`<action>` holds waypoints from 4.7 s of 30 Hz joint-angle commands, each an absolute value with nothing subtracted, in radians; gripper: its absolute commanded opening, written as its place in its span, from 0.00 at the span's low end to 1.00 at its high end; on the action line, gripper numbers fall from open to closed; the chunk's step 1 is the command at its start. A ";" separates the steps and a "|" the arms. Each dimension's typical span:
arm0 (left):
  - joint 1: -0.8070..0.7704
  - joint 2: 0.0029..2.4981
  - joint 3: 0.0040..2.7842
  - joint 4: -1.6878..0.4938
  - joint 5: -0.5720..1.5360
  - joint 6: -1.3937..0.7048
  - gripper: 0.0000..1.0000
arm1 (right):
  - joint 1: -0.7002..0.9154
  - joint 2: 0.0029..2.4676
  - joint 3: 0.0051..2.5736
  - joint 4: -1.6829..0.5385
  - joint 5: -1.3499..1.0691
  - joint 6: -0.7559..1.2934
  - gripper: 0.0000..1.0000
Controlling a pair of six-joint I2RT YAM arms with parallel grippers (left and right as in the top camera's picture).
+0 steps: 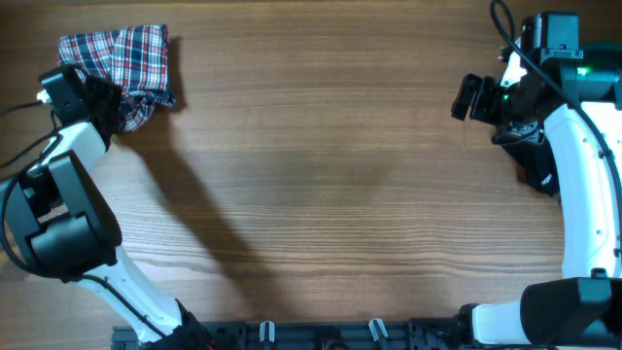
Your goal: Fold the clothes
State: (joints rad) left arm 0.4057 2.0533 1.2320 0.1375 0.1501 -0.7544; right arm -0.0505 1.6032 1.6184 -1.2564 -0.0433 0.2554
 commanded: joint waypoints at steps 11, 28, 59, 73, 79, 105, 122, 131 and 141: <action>0.402 2.226 1.336 0.233 0.133 -0.767 0.04 | -0.050 1.580 1.623 -1.319 -0.025 0.265 1.00; 0.400 2.226 1.338 0.320 0.134 -0.793 0.38 | -0.050 1.580 1.623 -1.326 -0.083 0.272 1.00; 0.376 2.005 1.337 -0.059 0.234 -0.680 0.04 | -0.050 1.580 1.623 -1.295 -0.117 0.248 1.00; 0.375 2.120 1.338 -0.089 0.345 -0.606 0.13 | -0.050 1.580 1.623 -1.294 -0.139 0.239 1.00; 0.375 1.834 1.338 -0.207 0.487 -0.450 0.46 | -0.050 1.560 1.623 -1.225 -0.056 0.295 1.00; 0.375 1.310 1.337 -0.545 0.486 -0.347 1.00 | -0.050 1.303 1.623 -1.429 -0.008 0.317 1.00; 0.375 1.310 1.337 -0.545 0.486 -0.347 1.00 | -0.050 1.274 1.593 -1.324 -0.159 0.209 1.00; 0.375 1.310 1.337 -0.545 0.486 -0.347 1.00 | -0.050 0.801 1.029 -0.654 -0.384 -0.064 1.00; 0.375 1.310 1.337 -0.544 0.486 -0.347 1.00 | -0.050 0.254 0.343 -0.132 -0.387 -0.038 1.00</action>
